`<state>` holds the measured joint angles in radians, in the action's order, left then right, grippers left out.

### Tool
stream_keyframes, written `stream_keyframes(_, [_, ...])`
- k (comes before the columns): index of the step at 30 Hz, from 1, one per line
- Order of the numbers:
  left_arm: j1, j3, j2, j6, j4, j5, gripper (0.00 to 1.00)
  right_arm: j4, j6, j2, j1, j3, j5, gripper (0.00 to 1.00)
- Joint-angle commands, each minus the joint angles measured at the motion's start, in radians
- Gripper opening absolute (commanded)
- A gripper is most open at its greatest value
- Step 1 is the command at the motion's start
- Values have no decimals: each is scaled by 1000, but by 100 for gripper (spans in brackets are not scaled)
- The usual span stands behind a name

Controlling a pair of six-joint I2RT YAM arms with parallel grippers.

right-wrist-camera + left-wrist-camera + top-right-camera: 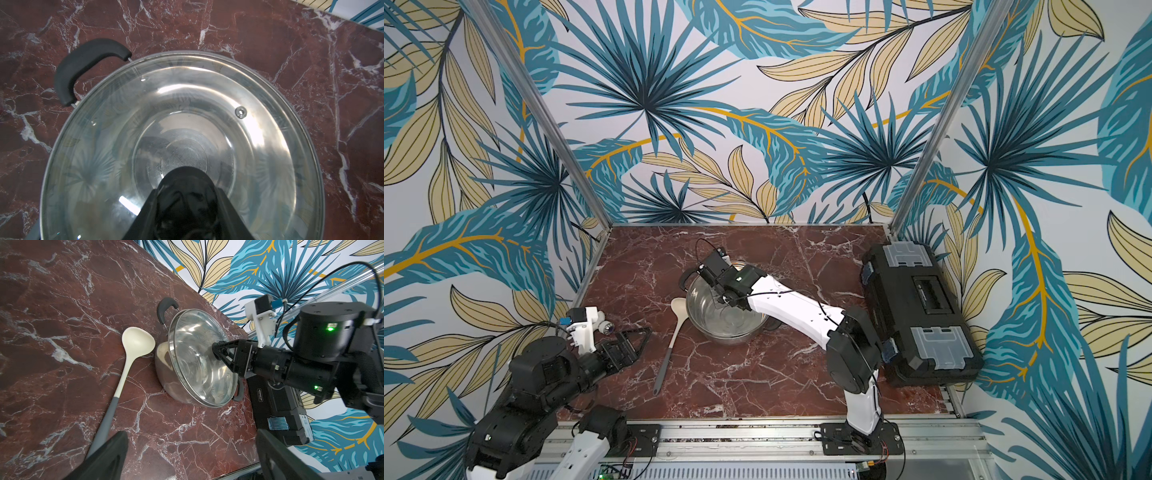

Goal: Stir the soup with a spoon
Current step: Pick up the lid from the pan, then place the lid at the center of the board.

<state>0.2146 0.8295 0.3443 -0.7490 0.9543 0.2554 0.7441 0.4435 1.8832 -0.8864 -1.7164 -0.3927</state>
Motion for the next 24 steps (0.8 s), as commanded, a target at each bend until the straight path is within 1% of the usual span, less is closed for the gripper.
stream_keyframes(1, [1,10,-4,-1,-24,7,100,-8,-44,-116,-4,-18,-70,23])
stream_keyframes(5, [2,11,-1,-1,-20,6,100,19,-78,-176,13,-13,-120,23])
stream_keyframes(8, [2,12,-2,3,-11,8,100,31,-86,-242,70,23,-110,23])
stream_keyframes(11, [2,10,-2,10,0,8,100,25,-85,-317,165,91,-73,23])
stream_keyframes(15, [1,-4,-3,13,2,8,100,7,-74,-387,313,187,11,23])
stream_keyframes(19, [1,-22,-2,12,-6,10,100,-15,-75,-383,438,238,88,23])
stream_keyframes(24, [2,-42,-2,33,6,-5,100,-58,-72,-306,547,264,162,24])
